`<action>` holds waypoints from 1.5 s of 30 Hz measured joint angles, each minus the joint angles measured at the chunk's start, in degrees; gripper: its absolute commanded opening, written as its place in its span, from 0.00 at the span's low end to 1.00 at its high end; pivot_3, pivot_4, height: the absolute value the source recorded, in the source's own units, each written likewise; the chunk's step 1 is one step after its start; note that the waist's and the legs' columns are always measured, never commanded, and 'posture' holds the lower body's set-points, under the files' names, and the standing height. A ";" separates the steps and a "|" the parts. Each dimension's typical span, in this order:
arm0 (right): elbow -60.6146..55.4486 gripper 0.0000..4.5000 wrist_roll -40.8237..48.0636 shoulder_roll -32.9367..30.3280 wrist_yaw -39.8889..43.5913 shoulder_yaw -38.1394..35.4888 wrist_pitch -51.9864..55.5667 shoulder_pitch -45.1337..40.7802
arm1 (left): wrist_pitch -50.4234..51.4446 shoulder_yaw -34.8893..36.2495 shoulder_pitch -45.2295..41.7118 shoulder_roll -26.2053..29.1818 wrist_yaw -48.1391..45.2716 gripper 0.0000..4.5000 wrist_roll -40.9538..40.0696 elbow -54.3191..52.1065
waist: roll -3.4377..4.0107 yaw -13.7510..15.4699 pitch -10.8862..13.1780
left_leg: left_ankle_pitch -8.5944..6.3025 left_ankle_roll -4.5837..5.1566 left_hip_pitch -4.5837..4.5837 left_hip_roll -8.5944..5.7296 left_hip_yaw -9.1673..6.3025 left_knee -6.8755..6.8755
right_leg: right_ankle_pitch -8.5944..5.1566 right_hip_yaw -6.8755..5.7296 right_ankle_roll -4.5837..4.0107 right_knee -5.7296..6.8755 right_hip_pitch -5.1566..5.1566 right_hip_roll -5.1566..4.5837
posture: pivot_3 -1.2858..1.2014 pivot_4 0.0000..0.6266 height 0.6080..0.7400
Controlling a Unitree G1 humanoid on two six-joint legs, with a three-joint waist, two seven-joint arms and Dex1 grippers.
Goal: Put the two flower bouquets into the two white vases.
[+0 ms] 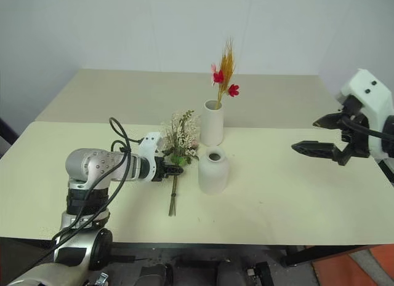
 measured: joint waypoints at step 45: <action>-15.04 1.00 -1.18 14.16 7.85 -35.22 -11.13 35.79 | -50.38 1.85 -8.70 -8.97 -33.76 0.01 -15.47 7.97 | -0.06 1.33 -0.04 | 0.00 -0.02 0.13 -0.10 -0.19 0.34 | -0.07 -0.05 0.11 -0.33 0.61 0.00 | 0.52 0.24 1.00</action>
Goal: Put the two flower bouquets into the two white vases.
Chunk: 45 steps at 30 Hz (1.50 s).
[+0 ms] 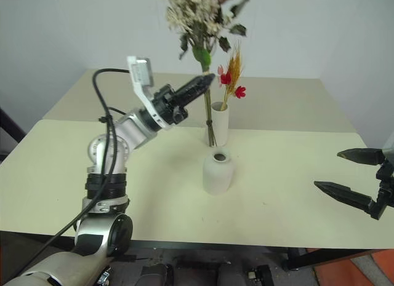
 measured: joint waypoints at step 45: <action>1.36 1.00 1.91 0.56 -5.93 2.45 -3.82 1.13 | -14.99 -13.01 7.75 3.13 -15.12 0.81 14.14 0.74 | 0.01 0.16 0.00 | 0.00 0.01 -0.05 -0.01 -0.09 -0.01 | -0.01 -0.02 0.01 -0.03 0.00 0.00 | 0.52 0.24 1.00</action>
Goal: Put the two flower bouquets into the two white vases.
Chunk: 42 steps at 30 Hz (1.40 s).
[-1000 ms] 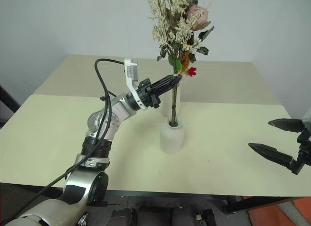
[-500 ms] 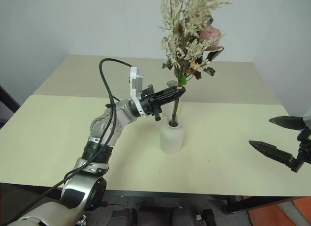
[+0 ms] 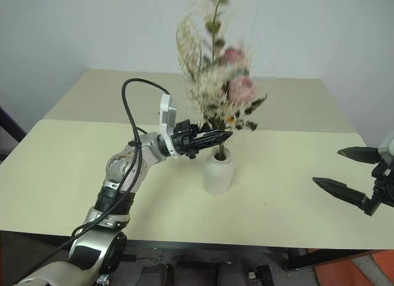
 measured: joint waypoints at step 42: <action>15.60 1.00 -2.29 -4.30 4.49 6.71 -12.89 -5.71 | 4.03 35.03 31.04 57.56 -17.13 0.99 1.27 -16.64 | 0.04 -1.55 0.00 | -0.01 -0.02 0.08 0.28 0.23 -0.35 | -0.24 -0.12 -0.45 0.02 -0.24 -0.06 | 0.52 0.24 1.00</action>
